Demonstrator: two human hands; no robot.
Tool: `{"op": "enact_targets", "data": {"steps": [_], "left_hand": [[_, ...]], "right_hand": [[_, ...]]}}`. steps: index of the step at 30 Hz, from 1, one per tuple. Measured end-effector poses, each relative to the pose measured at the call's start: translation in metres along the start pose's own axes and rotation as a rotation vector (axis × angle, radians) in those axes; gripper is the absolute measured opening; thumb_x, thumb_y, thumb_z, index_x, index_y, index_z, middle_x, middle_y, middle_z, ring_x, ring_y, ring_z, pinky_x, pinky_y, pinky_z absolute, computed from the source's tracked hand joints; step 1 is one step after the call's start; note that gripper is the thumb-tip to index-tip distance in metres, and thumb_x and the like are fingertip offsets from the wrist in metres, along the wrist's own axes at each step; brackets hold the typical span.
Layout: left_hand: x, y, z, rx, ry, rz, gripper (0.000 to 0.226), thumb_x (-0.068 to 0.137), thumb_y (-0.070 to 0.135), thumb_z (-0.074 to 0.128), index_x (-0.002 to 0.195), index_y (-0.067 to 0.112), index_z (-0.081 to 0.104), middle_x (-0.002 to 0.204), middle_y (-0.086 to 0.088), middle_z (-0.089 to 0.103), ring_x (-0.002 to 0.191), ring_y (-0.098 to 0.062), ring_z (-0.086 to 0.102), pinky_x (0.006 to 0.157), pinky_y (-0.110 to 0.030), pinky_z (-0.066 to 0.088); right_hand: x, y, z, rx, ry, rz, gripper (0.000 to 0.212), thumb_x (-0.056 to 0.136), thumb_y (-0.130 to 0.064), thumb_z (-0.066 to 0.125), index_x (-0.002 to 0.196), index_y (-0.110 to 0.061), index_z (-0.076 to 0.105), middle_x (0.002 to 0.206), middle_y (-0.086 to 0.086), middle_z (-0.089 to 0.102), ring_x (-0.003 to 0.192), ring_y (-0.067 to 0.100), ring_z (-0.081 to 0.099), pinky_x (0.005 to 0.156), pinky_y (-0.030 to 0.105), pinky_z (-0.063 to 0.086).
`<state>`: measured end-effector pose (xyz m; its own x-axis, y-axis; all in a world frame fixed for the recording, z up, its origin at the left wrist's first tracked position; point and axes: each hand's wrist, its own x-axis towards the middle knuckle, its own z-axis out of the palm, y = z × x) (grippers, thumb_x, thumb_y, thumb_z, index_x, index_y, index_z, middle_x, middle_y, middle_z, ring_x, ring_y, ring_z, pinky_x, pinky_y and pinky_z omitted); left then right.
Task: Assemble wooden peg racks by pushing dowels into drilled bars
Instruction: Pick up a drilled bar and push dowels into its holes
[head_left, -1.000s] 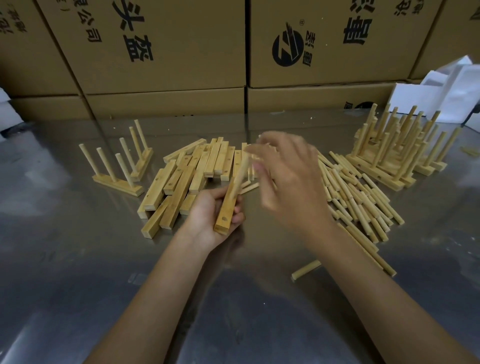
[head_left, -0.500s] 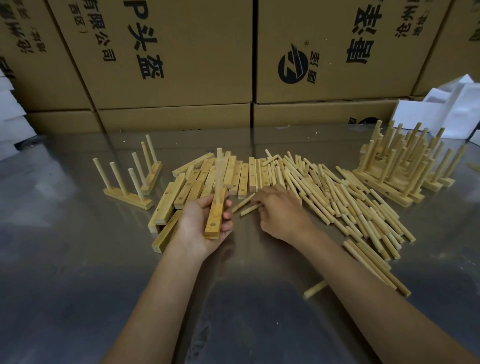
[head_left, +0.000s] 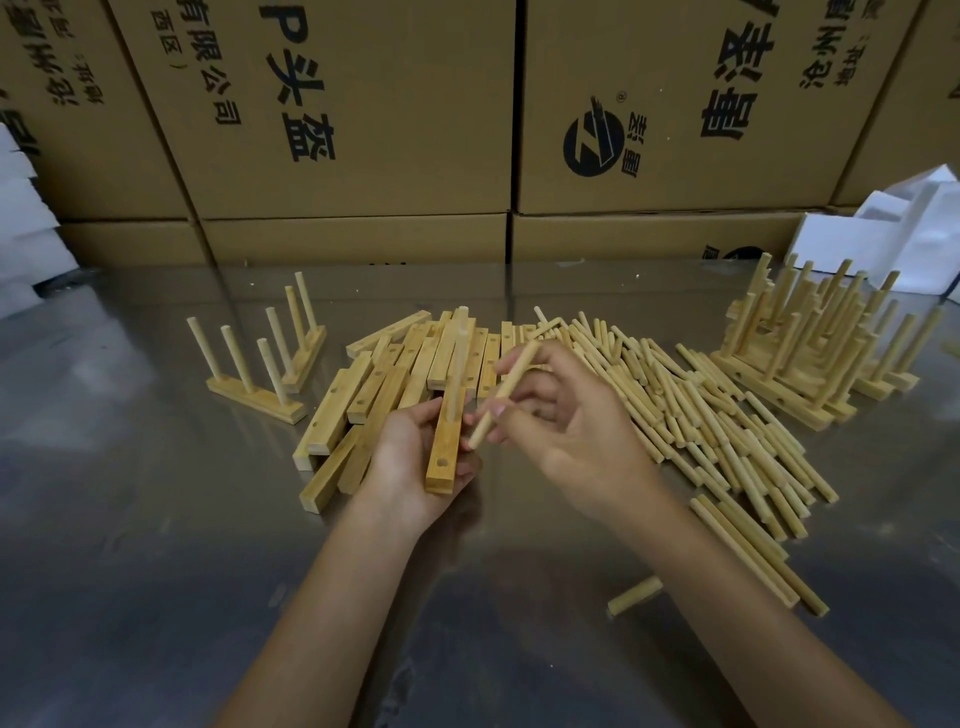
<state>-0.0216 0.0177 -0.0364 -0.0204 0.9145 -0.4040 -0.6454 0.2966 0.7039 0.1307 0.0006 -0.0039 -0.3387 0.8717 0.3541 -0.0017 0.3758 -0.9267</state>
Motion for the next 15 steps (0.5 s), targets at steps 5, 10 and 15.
{"op": "enact_targets", "data": {"steps": [5,10,15], "left_hand": [[-0.001,-0.004,0.003,0.049,0.039,0.009,0.049,0.101,0.022,0.045,0.072,0.007,0.081,0.1,-0.018,0.067,0.102,-0.034,0.061,0.105,-0.04,0.045],[-0.003,-0.007,0.006,0.042,0.051,0.009,0.043,0.099,0.02,0.048,0.077,0.006,0.082,0.098,-0.02,0.072,0.109,-0.037,0.062,0.114,-0.045,0.038],[-0.004,-0.013,0.007,0.032,0.022,0.037,0.049,0.101,0.019,0.044,0.072,0.006,0.082,0.086,-0.017,0.075,0.087,-0.03,0.072,0.112,-0.043,0.044]], "right_hand": [[-0.008,0.001,0.013,-0.18,-0.091,-0.075,0.016,0.093,-0.003,0.064,0.106,-0.013,0.062,0.094,-0.003,0.071,0.09,0.008,0.069,0.08,0.03,0.058],[-0.007,0.001,0.011,-0.244,-0.095,-0.07,0.015,0.092,-0.005,0.066,0.104,-0.013,0.064,0.093,-0.005,0.071,0.09,0.008,0.068,0.079,0.034,0.059],[-0.008,0.005,0.011,-0.318,-0.096,-0.073,0.015,0.09,-0.006,0.068,0.103,-0.014,0.065,0.09,-0.008,0.07,0.088,0.006,0.068,0.078,0.031,0.058]]}}
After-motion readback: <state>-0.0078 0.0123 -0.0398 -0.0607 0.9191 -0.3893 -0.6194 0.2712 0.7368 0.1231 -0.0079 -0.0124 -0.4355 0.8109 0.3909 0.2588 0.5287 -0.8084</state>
